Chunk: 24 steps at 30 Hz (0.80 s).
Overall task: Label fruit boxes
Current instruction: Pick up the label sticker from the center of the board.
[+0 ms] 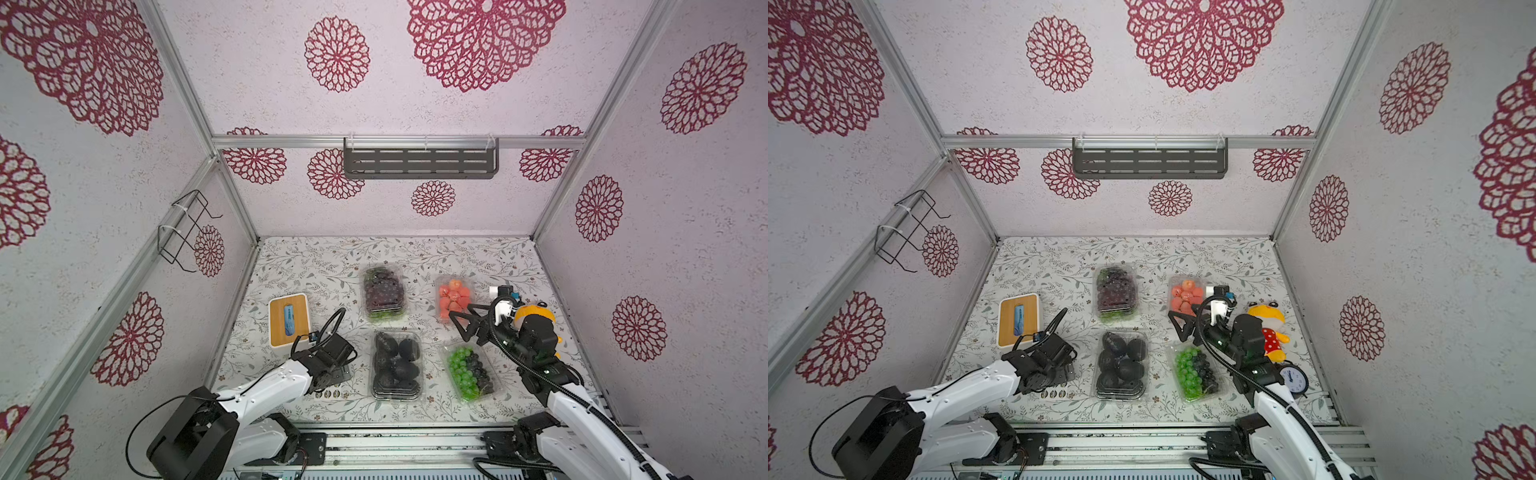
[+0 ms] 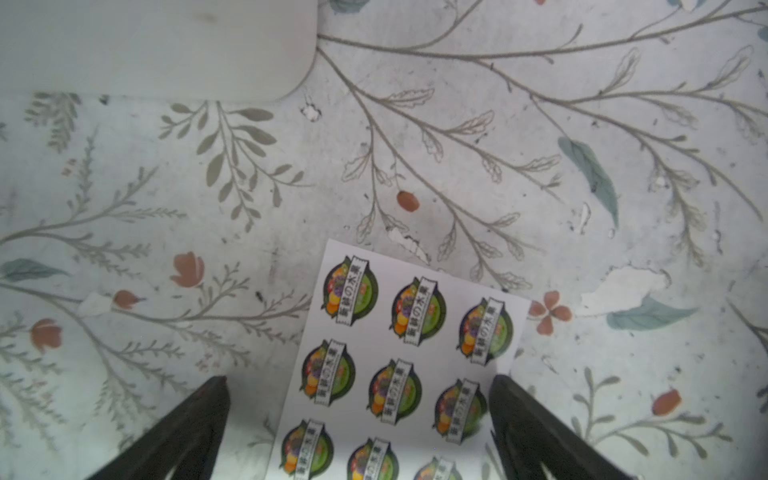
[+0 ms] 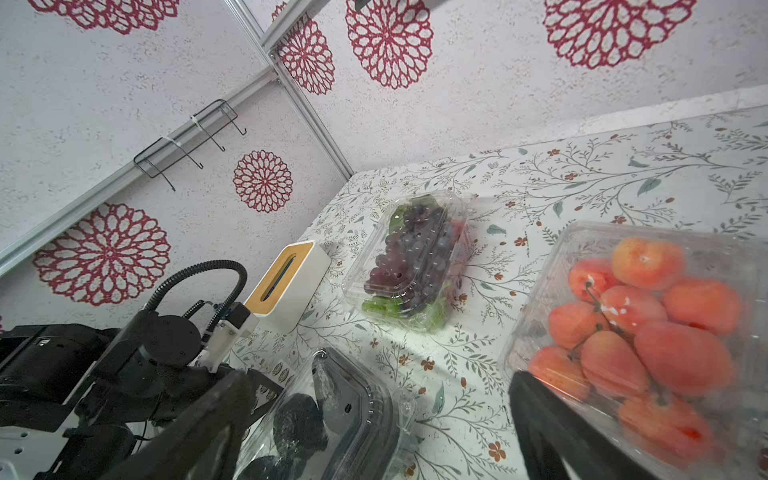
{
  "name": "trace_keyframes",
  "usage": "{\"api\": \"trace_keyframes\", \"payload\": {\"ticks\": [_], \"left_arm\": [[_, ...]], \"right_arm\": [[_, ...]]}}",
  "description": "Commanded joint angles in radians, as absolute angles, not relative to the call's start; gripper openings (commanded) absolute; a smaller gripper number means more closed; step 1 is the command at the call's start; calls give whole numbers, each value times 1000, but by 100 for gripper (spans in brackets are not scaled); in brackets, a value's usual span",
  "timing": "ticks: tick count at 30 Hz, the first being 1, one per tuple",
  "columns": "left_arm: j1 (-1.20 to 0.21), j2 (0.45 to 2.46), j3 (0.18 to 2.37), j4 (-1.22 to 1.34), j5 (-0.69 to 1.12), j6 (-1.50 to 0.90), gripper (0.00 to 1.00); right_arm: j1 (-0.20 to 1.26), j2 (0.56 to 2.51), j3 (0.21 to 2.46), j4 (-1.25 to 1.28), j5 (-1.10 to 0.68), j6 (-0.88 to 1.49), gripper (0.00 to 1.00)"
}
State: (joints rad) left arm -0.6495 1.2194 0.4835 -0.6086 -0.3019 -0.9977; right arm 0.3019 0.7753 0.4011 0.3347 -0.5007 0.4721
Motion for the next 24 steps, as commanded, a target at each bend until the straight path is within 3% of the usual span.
{"api": "trace_keyframes", "payload": {"ticks": [1,10,24], "left_arm": [[-661,1294,471,-603,-245,-1027,98],[-689,1385,481,-600,-236,-1042,92],[-724,1412,476,-594,-230,-1078,61]], "right_arm": [[307,765,408,344,-493,469,99],[307,760,398,350,-495,472,99],[307,691,371,345,-488,485,99]]}}
